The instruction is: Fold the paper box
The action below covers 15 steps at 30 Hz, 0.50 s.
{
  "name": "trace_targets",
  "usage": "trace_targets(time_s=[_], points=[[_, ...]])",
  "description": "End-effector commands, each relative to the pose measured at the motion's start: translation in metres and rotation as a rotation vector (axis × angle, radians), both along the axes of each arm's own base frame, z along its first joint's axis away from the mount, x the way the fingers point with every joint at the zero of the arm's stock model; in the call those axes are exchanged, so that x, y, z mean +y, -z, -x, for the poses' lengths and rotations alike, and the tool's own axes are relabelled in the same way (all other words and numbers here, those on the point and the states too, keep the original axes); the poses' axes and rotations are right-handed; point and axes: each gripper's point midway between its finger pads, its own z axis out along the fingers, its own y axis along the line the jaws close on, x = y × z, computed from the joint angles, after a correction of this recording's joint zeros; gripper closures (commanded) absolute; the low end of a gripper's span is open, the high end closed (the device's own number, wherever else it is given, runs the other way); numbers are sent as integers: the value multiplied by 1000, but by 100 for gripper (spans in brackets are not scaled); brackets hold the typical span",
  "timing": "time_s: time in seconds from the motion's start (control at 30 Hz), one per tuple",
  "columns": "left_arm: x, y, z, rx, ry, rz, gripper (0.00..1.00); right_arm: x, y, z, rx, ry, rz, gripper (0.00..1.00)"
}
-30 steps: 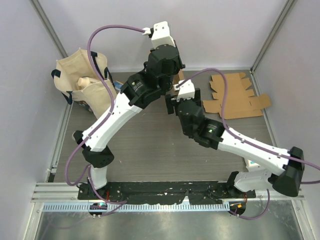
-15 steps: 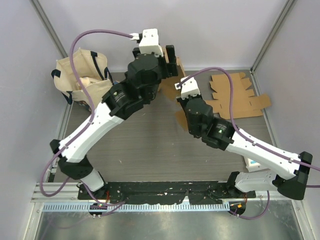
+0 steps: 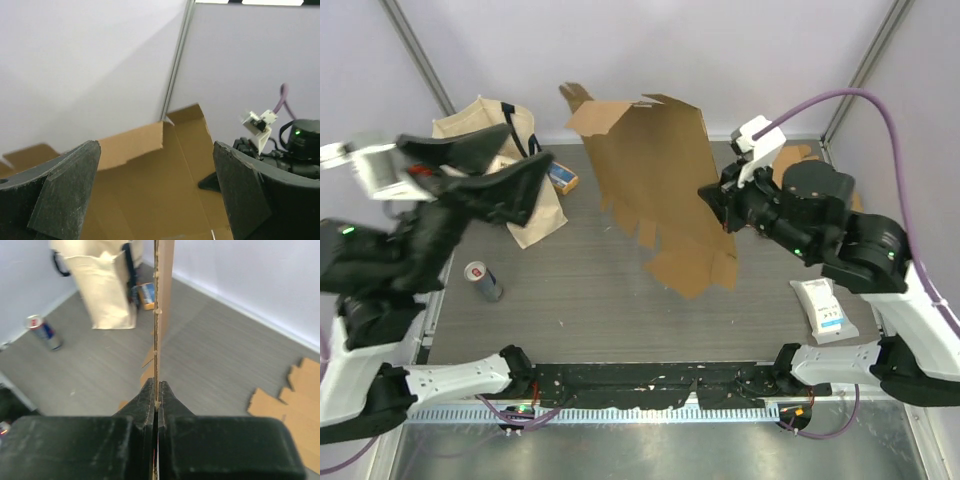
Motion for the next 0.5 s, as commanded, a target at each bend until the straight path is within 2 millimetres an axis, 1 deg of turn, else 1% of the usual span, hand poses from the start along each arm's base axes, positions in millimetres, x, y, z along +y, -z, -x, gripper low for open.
trace_targets(time_s=[0.0,0.03,0.07,0.1,0.13,0.17,0.2,0.23,0.27,0.3,0.33,0.37,0.4,0.43,0.47], points=[[14,-9,22,-53,53,2,0,18,12,49,232,-202,-66,98],[22,-12,23,-45,36,6,0,20,14,53,264,-218,-64,98],[26,-9,21,-28,16,-1,0,23,19,59,297,-250,-45,98],[33,-2,13,19,-38,-11,0,26,27,58,318,-260,-18,98],[35,2,10,42,-58,-20,0,25,34,53,333,-249,-4,98],[31,15,1,82,-84,-63,1,29,48,54,377,-288,29,98],[29,21,-3,101,-98,-83,0,27,59,46,411,-282,46,98],[28,29,-9,124,-127,-114,0,17,75,22,460,-220,58,98],[23,45,-16,159,-147,-180,0,8,99,8,507,-186,104,98],[10,63,-28,195,-173,-244,0,3,112,-3,540,-169,118,98],[12,78,-42,229,-254,-296,0,1,134,-19,595,-145,158,98],[10,93,-50,254,-292,-346,0,-11,142,-35,617,-98,171,98],[-6,119,-66,292,-323,-426,0,-20,152,-51,602,-58,232,99],[-13,130,-74,308,-329,-456,0,-21,174,-70,642,-24,281,98],[-28,148,-90,344,-300,-497,0,-32,175,-91,605,22,332,98]])
